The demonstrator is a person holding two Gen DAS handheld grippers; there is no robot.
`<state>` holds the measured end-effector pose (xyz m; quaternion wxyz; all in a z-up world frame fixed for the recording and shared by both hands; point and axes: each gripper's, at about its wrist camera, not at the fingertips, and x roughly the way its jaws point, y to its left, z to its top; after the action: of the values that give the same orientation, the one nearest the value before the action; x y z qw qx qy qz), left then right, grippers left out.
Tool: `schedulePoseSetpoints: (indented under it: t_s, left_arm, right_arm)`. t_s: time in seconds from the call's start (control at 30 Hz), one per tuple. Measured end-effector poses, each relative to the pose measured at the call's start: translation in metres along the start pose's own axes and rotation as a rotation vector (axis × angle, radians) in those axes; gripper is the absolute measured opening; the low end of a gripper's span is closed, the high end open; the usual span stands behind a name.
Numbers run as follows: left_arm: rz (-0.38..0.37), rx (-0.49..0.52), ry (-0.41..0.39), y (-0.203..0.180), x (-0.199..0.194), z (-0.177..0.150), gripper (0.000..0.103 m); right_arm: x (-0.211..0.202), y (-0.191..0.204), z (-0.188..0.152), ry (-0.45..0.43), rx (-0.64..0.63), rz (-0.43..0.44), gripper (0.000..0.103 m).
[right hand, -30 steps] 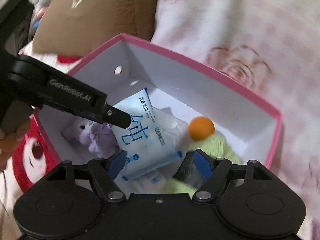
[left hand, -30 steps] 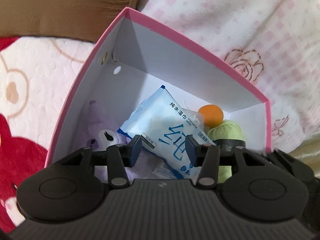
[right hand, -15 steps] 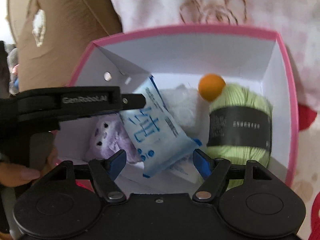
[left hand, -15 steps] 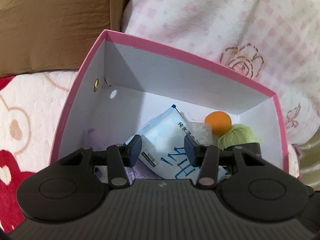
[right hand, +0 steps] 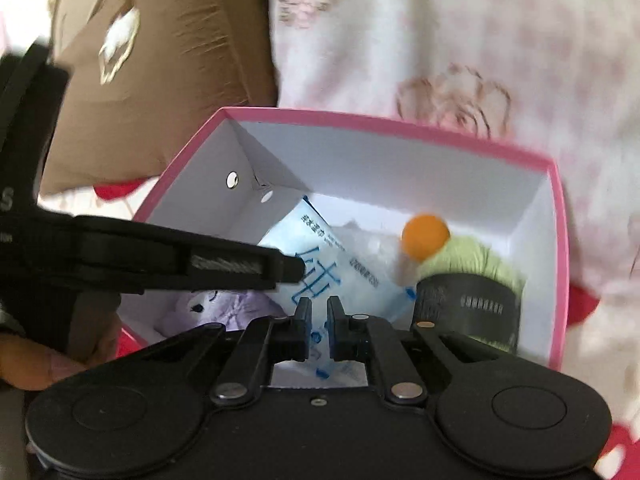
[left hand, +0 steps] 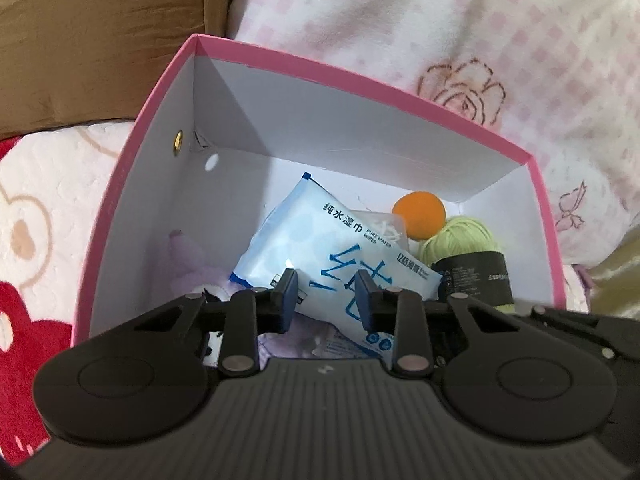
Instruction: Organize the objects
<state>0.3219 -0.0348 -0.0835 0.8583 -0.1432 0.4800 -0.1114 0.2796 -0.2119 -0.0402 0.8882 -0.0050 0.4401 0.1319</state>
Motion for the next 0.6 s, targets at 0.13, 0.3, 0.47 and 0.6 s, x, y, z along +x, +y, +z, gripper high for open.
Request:
schedulePoseSetpoints:
  t_s: [0.13, 0.3, 0.47, 0.6]
  left_arm:
    - [-0.013, -0.009, -0.004, 0.002, 0.002, -0.003, 0.030]
    - [0.007, 0.023, 0.000, -0.004, 0.005, -0.003, 0.030]
    - [0.042, 0.072, -0.019, -0.013, 0.004, -0.006, 0.031]
    - [0.064, 0.102, -0.012, -0.019, 0.002, -0.014, 0.040]
  right_arm:
    - [0.019, -0.004, 0.000, 0.020, 0.000, -0.050, 0.009]
    - [0.031, -0.020, -0.002, 0.023, 0.039, -0.063, 0.001]
    - [0.037, -0.021, 0.001, 0.010, 0.002, -0.113, 0.002]
    - [0.037, -0.023, 0.001, 0.009, -0.018, -0.121, 0.011]
